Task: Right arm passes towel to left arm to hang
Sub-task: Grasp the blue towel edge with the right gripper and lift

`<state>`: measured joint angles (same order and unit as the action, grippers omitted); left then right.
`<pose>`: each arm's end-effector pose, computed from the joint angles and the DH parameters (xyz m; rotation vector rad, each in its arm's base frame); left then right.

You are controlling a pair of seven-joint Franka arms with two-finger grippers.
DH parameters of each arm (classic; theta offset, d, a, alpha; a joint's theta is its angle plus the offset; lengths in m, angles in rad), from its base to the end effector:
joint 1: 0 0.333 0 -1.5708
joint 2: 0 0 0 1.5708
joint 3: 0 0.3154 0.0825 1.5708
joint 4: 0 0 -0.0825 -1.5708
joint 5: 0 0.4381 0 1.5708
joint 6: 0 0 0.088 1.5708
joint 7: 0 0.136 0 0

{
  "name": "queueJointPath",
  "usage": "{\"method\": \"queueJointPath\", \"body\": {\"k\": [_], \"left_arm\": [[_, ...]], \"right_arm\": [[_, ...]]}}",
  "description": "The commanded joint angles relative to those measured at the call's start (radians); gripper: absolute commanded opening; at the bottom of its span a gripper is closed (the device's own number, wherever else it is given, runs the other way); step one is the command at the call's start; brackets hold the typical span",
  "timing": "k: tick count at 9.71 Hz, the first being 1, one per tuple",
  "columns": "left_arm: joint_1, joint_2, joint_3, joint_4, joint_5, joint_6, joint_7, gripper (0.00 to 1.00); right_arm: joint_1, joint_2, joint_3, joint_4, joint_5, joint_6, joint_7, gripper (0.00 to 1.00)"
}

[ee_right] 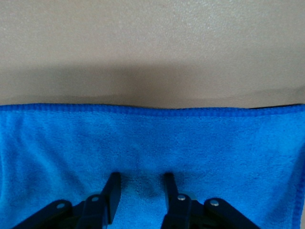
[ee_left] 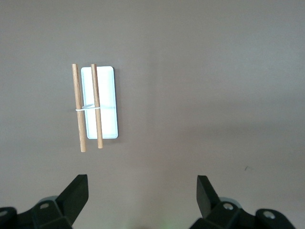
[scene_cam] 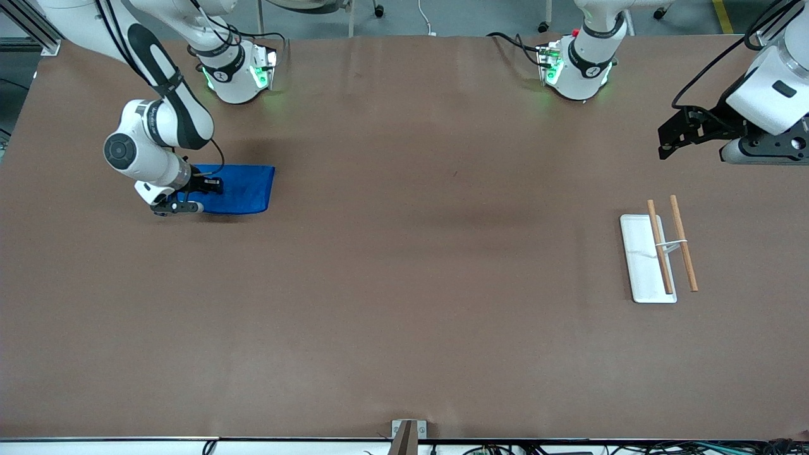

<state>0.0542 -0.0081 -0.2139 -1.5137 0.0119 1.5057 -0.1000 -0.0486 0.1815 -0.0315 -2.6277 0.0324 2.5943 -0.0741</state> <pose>0.5924 -0.0942 0.6238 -3.1267 0.0921 -0.0026 0.4146 -0.0346 0.0895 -3.0988 0.0551 0.3320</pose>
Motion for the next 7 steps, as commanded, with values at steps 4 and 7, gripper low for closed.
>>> {"method": "queueJointPath", "body": {"k": [4, 7], "left_arm": [[-0.001, 0.022, -0.002, 0.003, 0.002, -0.021, 0.017, 1.0], [-0.002, 0.022, -0.002, 0.003, 0.002, -0.021, 0.017, 1.0]], "right_arm": [[0.007, 0.003, 0.004, -0.011, 0.003, 0.004, 0.002, 0.0], [0.016, -0.063, 0.013, 0.009, 0.003, -0.092, 0.01, 0.0]]}}
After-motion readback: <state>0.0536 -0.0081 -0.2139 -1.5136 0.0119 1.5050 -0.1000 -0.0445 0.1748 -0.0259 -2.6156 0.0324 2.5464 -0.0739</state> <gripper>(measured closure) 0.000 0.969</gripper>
